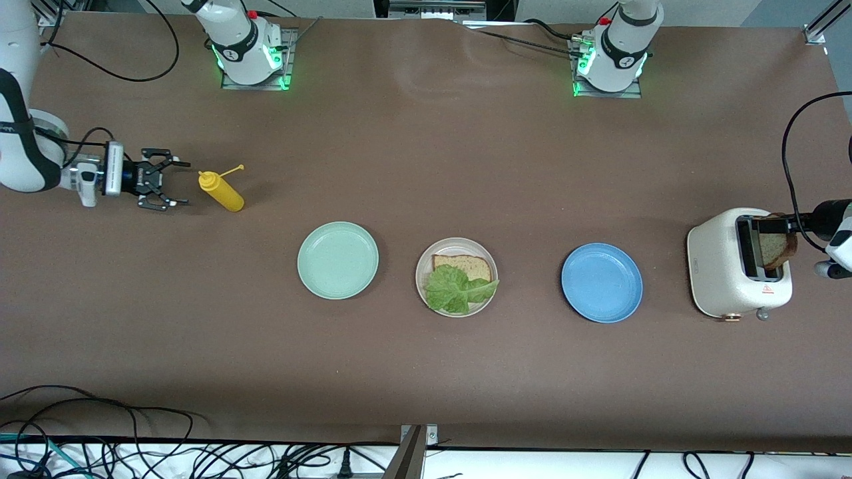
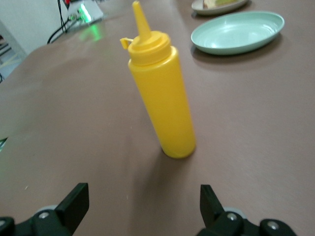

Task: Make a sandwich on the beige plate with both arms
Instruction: 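Set down the mustard, open the right gripper while the left grasps bread, then raise the right gripper away while the left gripper lifts the bread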

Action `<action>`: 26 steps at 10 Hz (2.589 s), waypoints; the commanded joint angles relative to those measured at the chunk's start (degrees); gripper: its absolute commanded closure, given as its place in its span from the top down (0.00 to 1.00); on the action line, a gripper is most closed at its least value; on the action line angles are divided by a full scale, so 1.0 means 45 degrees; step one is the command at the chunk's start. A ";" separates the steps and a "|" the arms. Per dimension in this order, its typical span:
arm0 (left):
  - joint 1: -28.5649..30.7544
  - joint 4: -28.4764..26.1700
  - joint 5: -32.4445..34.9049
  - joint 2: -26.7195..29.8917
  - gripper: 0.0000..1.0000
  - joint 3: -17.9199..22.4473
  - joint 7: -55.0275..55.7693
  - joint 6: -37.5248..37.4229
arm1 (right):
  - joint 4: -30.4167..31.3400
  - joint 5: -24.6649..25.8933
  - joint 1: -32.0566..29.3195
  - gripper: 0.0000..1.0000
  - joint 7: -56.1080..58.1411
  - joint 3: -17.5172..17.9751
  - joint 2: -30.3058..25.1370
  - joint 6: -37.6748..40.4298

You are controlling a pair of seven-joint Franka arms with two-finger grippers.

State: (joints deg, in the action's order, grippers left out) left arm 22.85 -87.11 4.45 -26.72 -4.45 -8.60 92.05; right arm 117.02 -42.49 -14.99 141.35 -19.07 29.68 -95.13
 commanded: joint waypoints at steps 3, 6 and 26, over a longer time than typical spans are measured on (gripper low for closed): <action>0.0176 -0.0017 -0.0031 0.0000 0.69 -0.0046 -0.0530 0.0111 | -0.3671 0.3594 -0.0086 1.00 -0.6237 0.0759 -0.1379 0.1467; 0.0156 0.0061 -0.0012 0.0020 0.10 -0.0046 -0.0530 0.0072 | -0.4577 0.5647 0.0050 1.00 -1.1645 0.2065 -0.3054 0.1961; -0.2324 0.3012 -0.0206 0.1445 0.00 -0.0320 0.0349 -0.2916 | -0.6512 1.0069 0.2707 1.00 -3.2937 0.4140 -0.6381 0.1318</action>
State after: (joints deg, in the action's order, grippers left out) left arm 12.02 -74.38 4.39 -20.51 -6.59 -7.10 80.22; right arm 87.69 3.38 -3.48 -6.64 0.32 1.76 -88.39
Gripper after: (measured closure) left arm 0.912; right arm 0.000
